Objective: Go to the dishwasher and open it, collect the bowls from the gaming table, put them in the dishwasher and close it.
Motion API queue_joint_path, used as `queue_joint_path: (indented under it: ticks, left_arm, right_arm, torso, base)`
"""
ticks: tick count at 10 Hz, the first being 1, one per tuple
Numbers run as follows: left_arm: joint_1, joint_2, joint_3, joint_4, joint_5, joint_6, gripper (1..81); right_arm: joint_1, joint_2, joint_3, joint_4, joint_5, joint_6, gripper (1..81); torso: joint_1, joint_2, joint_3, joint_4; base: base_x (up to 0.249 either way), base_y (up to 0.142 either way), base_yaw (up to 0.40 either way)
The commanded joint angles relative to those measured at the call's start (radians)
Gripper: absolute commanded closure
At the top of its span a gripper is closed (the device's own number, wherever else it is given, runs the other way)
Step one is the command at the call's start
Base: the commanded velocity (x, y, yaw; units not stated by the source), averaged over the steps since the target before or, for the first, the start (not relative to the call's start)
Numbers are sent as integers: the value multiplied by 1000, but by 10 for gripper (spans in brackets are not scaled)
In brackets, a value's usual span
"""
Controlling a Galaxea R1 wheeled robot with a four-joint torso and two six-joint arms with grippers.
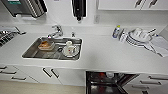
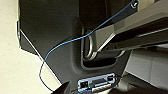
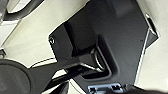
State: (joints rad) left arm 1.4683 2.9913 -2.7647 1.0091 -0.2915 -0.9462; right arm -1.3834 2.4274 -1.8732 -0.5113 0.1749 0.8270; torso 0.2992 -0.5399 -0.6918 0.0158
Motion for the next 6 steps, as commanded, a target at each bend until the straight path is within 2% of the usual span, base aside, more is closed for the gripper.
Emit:
queue_joint_path:
  ticks: [1,4,6]
  left_arm:
    - [17,-12,-4,16,43,3,10]
    - [17,-17,-4,16,43,3,10]
    - [21,-26,-4,16,43,3,10]
  right_arm:
    - [121,-29,22,-18,-41,6,10]
    - [218,-51,49,10,-31,30,10]
    - [237,-51,43,11,-34,32,10]
  torso:
    - [62,-96,0,0]
    - [127,-199,0,0]
    - [173,-272,0,0]
  base:
    - [0,0,0]
    - [0,0,0]
    - [0,0,0]
